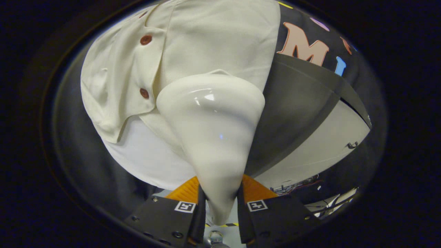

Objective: Iron the clothes twice with a garment steamer, once on the left side and once on the right side.

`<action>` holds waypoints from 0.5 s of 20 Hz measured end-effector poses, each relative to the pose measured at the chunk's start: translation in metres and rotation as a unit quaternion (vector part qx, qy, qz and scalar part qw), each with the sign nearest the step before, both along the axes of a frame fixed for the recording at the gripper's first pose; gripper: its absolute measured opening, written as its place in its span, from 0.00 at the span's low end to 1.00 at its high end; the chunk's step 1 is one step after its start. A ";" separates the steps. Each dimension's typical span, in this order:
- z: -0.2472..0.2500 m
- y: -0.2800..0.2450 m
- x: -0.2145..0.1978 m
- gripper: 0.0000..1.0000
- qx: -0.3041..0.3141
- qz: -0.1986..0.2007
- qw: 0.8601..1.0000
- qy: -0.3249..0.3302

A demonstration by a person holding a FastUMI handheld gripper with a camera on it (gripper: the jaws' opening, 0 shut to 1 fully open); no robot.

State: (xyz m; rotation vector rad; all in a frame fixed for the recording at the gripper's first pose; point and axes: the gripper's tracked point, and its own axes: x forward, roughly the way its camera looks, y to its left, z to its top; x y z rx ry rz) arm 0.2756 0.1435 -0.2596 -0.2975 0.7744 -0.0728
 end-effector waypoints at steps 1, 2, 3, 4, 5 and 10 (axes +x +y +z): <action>0.000 0.000 0.000 0.40 0.000 0.000 1.000 0.001; 0.001 0.001 -0.001 0.40 0.002 0.001 1.000 0.001; 0.001 0.000 -0.001 0.40 0.004 0.001 1.000 0.001; 0.001 0.001 -0.002 0.40 0.005 0.003 1.000 0.000; 0.001 0.000 -0.002 0.40 0.006 0.004 1.000 -0.003; 0.011 -0.001 -0.011 0.40 0.014 0.006 1.000 -0.015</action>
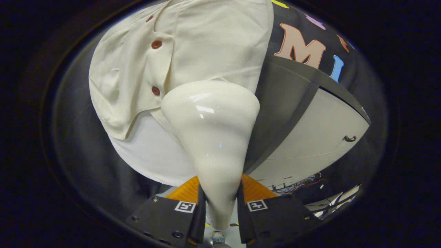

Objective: Iron the clothes twice with a garment steamer, once on the left side and once on the right side.

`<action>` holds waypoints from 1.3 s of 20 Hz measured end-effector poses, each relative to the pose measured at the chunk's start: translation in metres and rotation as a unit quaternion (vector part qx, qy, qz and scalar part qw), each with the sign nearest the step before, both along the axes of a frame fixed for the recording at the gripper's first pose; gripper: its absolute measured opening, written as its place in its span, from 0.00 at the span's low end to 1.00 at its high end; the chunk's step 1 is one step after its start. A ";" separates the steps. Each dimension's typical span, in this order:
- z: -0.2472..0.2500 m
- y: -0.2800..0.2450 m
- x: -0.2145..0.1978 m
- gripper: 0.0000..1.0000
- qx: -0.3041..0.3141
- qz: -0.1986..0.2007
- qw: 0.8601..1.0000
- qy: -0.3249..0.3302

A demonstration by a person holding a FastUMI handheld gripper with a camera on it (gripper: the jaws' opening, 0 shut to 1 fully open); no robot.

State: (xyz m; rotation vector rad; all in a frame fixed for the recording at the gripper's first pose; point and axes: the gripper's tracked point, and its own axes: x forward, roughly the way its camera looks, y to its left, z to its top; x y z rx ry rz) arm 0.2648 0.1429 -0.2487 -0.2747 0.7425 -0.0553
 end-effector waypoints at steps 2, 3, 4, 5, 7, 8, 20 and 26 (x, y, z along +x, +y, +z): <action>0.007 0.002 -0.002 0.38 0.006 0.001 1.000 -0.008; 0.016 0.003 -0.005 0.38 0.011 0.000 1.000 -0.012; 0.024 0.004 -0.007 0.38 0.015 0.001 1.000 -0.018; 0.035 0.004 -0.011 0.38 0.018 0.001 1.000 -0.024; 0.050 0.003 -0.018 0.38 0.023 0.003 0.999 -0.040; 0.059 0.002 -0.021 0.38 0.024 0.003 0.998 -0.050; 0.169 0.008 -0.082 0.38 0.045 -0.026 0.987 -0.151; 0.217 0.009 -0.129 0.37 0.046 -0.020 0.980 -0.193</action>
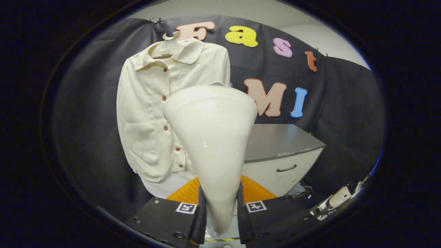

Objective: Iron the clothes twice with a garment steamer, once on the left side and once on the right side.

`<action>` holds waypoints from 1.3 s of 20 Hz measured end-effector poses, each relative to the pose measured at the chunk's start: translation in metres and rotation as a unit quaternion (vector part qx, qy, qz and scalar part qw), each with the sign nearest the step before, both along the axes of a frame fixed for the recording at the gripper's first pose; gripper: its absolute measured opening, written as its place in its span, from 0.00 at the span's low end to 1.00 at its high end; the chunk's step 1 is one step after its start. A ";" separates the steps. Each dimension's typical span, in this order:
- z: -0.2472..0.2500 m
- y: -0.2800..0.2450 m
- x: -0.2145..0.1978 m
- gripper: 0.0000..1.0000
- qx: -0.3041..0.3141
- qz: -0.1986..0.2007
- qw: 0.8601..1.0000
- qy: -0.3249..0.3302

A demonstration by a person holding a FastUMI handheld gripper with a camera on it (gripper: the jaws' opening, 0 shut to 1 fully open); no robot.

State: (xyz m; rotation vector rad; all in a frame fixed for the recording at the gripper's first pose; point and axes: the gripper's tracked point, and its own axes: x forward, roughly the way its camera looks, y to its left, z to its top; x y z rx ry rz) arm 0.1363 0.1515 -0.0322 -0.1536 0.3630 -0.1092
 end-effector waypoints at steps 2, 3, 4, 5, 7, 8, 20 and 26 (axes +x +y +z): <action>0.017 0.000 -0.014 0.37 -0.002 -0.001 1.000 -0.015; 0.023 -0.002 -0.021 0.37 0.000 -0.003 1.000 -0.023; 0.030 -0.003 -0.028 0.37 0.001 -0.005 1.000 -0.030; 0.036 -0.006 -0.034 0.37 0.004 -0.006 0.999 -0.037; 0.049 -0.014 -0.044 0.37 0.007 -0.009 0.999 -0.050; 0.052 -0.018 -0.048 0.37 0.009 -0.010 0.999 -0.053; 0.041 -0.087 -0.106 0.37 0.026 -0.010 0.997 -0.066; 0.030 -0.132 -0.117 0.37 0.024 0.002 0.998 -0.061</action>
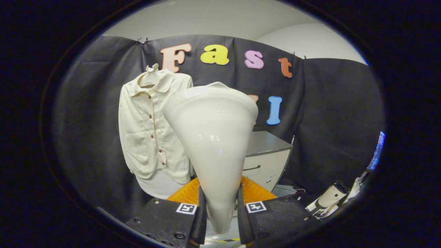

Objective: Iron the clothes twice with a garment steamer, once on the left side and once on the right side.

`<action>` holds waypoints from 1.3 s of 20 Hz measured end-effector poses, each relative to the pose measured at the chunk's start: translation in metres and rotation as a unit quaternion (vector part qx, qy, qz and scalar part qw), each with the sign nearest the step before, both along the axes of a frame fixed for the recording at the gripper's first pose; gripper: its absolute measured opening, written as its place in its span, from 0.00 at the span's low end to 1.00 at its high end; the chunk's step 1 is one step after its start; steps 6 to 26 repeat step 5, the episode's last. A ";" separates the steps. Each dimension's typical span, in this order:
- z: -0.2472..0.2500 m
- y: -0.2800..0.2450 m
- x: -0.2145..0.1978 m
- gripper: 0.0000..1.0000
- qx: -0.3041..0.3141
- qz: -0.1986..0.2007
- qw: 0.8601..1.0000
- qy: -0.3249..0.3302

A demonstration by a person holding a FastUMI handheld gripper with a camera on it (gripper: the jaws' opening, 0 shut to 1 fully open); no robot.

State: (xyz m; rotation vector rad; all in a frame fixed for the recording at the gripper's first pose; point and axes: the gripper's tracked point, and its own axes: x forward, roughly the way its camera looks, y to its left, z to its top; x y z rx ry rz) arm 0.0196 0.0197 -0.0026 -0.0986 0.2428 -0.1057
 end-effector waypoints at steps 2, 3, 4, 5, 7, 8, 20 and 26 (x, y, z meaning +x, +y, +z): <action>-0.004 -0.006 -0.004 0.37 0.012 0.009 1.000 -0.010; -0.003 -0.011 -0.001 0.37 0.014 0.014 1.000 -0.015; -0.004 -0.017 -0.001 0.37 0.015 0.015 1.000 -0.016; -0.003 -0.020 0.002 0.37 0.017 0.019 0.999 -0.018; -0.003 -0.020 0.002 0.37 0.017 0.019 0.999 -0.018; -0.003 -0.020 0.002 0.37 0.017 0.019 0.999 -0.018; -0.003 -0.020 0.002 0.37 0.017 0.019 0.999 -0.018; -0.003 -0.020 0.002 0.37 0.017 0.019 0.999 -0.018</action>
